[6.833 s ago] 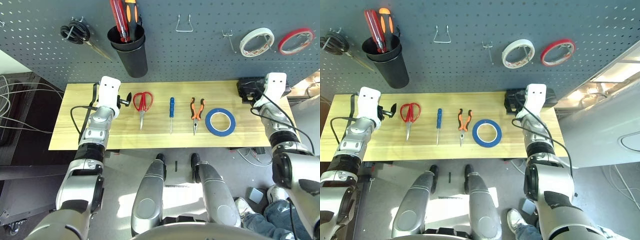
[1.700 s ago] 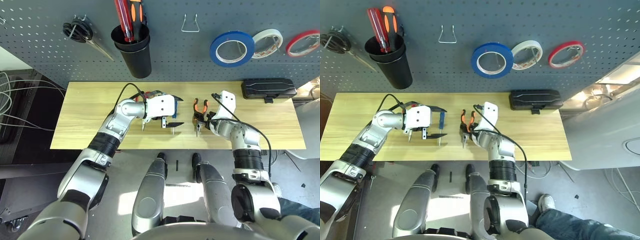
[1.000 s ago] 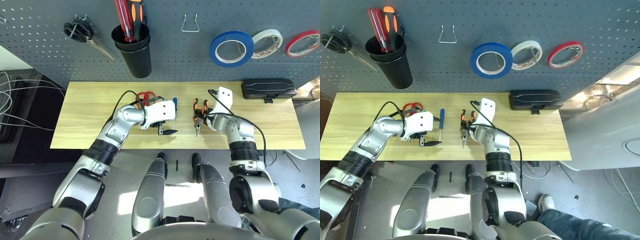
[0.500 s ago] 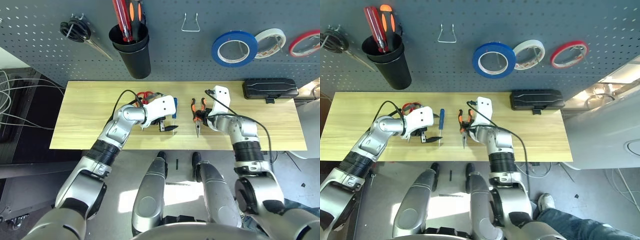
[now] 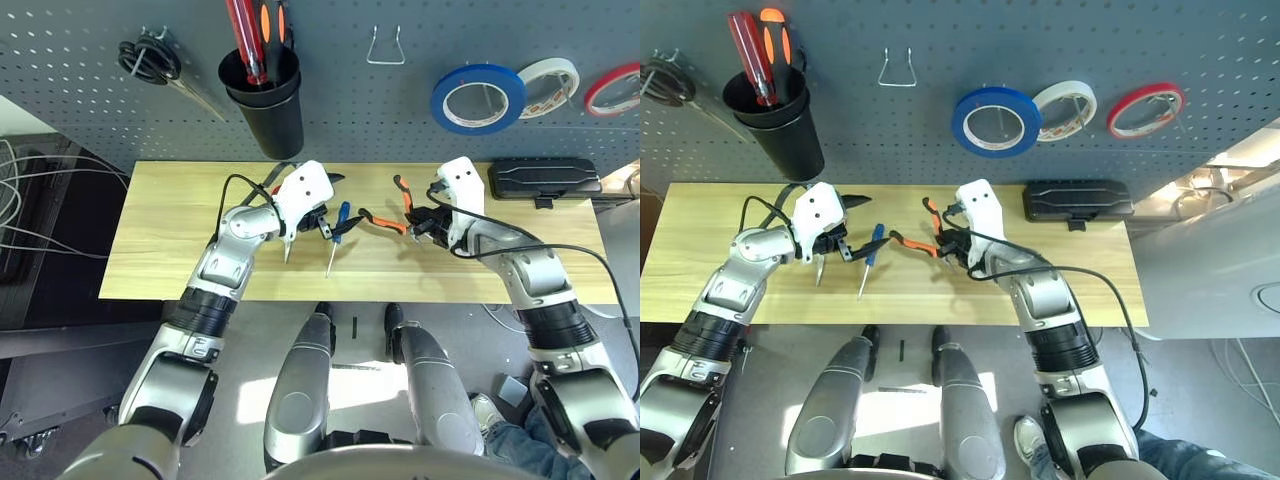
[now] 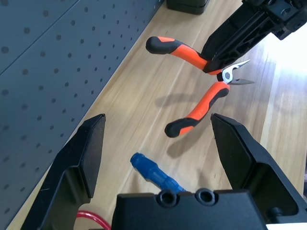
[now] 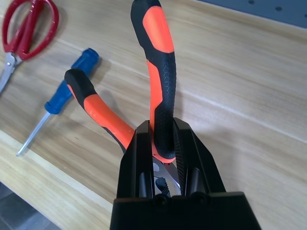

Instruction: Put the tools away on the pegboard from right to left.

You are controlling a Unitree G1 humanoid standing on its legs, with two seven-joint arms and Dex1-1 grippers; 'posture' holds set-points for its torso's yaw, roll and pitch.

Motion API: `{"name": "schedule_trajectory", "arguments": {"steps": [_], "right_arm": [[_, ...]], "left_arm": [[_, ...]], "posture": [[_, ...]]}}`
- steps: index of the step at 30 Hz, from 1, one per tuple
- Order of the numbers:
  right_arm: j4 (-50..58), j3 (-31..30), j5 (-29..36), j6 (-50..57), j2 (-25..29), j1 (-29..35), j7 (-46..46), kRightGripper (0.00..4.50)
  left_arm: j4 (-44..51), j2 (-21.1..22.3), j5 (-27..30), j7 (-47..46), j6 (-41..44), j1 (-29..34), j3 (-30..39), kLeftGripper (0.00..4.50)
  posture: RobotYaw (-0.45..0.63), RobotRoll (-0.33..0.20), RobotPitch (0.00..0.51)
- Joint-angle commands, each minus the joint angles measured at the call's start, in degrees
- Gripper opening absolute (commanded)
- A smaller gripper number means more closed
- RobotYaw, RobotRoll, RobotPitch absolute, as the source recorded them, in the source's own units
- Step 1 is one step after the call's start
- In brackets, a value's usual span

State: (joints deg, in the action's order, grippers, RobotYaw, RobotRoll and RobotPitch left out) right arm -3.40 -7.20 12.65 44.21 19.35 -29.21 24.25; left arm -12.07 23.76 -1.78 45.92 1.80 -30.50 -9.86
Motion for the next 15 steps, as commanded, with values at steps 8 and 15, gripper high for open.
{"name": "schedule_trajectory", "arguments": {"steps": [8, 15], "right_arm": [[0.82, 1.95, -0.05, 5.29, 1.81, 0.01, 0.78, 0.44], [-3.91, 10.95, 0.86, 16.92, -4.1, 0.1, -9.34, 0.44]], "left_arm": [[1.19, 1.04, 1.0, -1.84, -0.6, 2.28, 1.51, 4.5], [1.67, 0.78, 1.16, -2.02, -0.48, 2.95, 0.72, 4.5]], "posture": [[0.14, 0.0, 0.397], [0.14, 0.0, 0.403]]}}
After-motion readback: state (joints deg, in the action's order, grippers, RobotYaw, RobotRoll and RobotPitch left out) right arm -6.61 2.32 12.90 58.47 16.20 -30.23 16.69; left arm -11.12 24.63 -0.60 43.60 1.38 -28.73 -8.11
